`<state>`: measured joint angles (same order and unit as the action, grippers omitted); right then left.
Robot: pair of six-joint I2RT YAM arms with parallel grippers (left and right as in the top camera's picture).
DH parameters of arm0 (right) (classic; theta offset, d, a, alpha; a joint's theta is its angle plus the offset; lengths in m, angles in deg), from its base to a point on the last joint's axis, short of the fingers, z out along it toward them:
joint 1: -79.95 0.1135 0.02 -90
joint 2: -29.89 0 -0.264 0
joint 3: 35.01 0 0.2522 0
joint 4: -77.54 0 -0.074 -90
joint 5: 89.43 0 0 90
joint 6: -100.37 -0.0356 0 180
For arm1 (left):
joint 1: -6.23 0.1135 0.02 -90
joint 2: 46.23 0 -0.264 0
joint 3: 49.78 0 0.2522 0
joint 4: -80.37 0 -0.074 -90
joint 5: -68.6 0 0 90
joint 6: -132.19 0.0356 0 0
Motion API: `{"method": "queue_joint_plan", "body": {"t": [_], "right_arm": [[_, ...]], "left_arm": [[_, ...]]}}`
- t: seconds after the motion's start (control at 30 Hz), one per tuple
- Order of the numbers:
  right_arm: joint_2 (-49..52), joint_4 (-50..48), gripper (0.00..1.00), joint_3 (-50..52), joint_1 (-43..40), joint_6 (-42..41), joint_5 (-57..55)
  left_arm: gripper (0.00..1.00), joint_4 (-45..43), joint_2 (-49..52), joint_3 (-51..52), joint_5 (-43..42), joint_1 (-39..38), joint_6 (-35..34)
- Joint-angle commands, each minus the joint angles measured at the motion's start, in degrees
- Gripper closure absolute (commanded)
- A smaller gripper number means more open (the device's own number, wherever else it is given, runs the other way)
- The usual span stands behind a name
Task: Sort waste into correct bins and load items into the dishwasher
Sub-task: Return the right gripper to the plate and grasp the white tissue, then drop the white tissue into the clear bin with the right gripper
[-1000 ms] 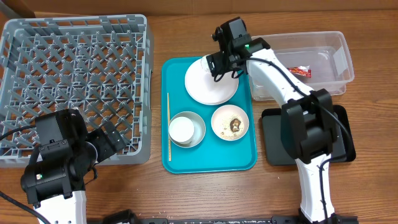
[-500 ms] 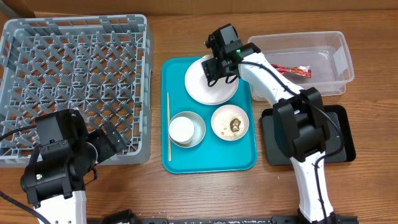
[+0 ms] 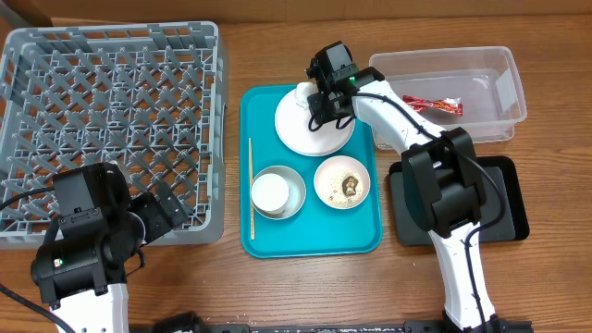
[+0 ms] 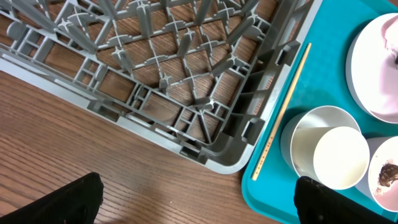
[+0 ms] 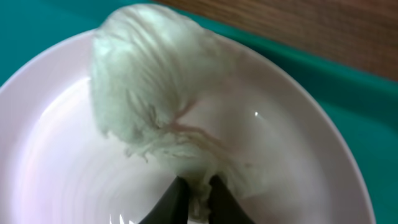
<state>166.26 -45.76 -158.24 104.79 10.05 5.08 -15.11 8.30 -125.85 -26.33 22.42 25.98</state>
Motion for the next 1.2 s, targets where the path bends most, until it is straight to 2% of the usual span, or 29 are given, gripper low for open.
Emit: {"method": "queue_joint_plan", "body": {"t": [0.0,0.3,0.53,0.7,0.8,1.0,1.13,1.17], "right_arm": [[-0.5,3.3,0.96,-1.9,0.2,-2.8,0.4],[-11.6,16.0,0.96,-11.9,-2.1,-5.0,-0.5],[-19.8,20.6,0.96,-12.8,-9.0,-20.4,-10.1],[-19.0,27.0,0.96,-10.6,-15.8,-28.4,-8.1],[-18.4,27.2,0.96,-6.9,-18.2,-28.7,-5.0],[-18.0,27.1,0.83,-2.4,-19.4,-27.3,-4.4],[-20.7,28.1,0.6,-4.6,-19.4,-22.7,-4.4],[-21.9,28.1,0.47,-5.1,-19.4,-21.9,-4.4]], "left_arm": [[0.0,0.2,-0.2,-1.2,-0.6,0.3,-0.5],[0.0,0.1,-0.2,-1.2,-0.4,0.3,-0.5],[0.0,0.1,-0.2,-1.2,-0.4,0.3,-0.5],[0.0,0.1,-0.2,-1.2,-0.4,0.3,-0.5],[0.0,0.0,-0.2,-1.2,-0.4,0.3,-0.5],[0.0,-0.2,-0.2,-1.2,-0.5,0.3,-0.5],[0.0,-0.1,-0.2,-1.2,-0.4,0.3,-0.5],[0.0,-0.1,-0.2,-1.2,-0.4,0.3,-0.5]]}}
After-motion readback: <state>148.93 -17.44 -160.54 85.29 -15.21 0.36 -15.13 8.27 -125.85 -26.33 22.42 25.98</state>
